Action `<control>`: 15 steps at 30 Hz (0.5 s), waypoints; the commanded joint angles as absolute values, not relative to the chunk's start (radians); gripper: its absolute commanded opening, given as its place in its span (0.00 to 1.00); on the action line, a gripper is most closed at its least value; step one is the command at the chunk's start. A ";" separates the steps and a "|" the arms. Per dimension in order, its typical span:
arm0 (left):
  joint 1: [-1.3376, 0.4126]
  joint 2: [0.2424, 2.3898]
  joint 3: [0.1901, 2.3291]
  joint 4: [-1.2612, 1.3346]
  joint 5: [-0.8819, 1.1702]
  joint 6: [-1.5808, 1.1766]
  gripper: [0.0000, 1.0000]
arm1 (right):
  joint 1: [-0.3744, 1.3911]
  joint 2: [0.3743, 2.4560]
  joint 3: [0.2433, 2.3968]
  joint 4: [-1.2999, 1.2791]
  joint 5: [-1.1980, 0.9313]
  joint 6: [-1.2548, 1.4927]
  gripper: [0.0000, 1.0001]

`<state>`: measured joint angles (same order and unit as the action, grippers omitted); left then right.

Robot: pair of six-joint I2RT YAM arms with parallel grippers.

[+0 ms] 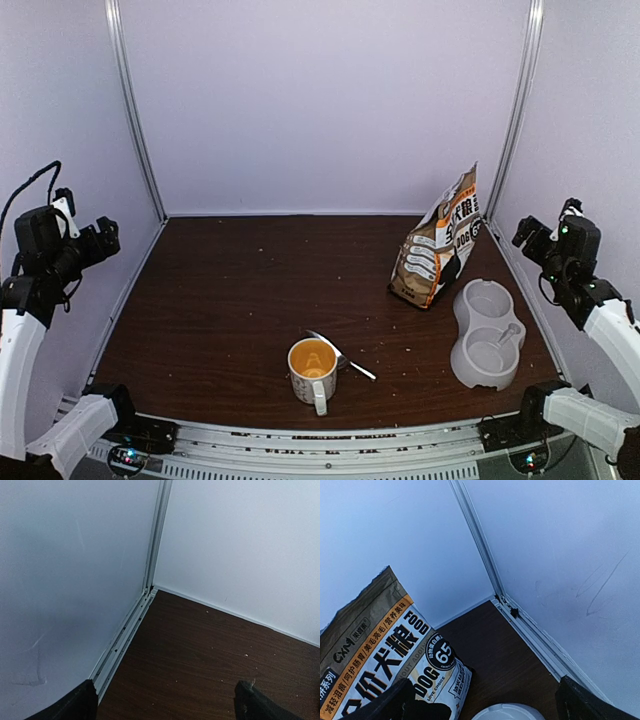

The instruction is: Serve the pet food

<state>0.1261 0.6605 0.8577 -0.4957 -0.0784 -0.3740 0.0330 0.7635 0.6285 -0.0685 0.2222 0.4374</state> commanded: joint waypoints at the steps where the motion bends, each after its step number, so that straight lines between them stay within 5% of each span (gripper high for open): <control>1: 0.126 0.674 0.866 -0.487 -0.036 -0.354 0.98 | 0.032 0.754 0.676 -0.171 0.254 0.468 1.00; 11: 0.098 0.791 0.991 -0.564 0.070 -0.254 0.98 | 0.070 0.851 0.899 -0.397 0.147 0.511 0.92; 15: -0.162 0.896 1.150 -0.582 -0.057 -0.146 0.98 | 0.245 0.945 1.051 -0.544 0.317 0.523 0.93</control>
<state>0.0387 0.8227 0.9874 -0.6117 -0.0032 -0.2764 0.1070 0.8734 0.9249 -0.3744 0.1883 0.4953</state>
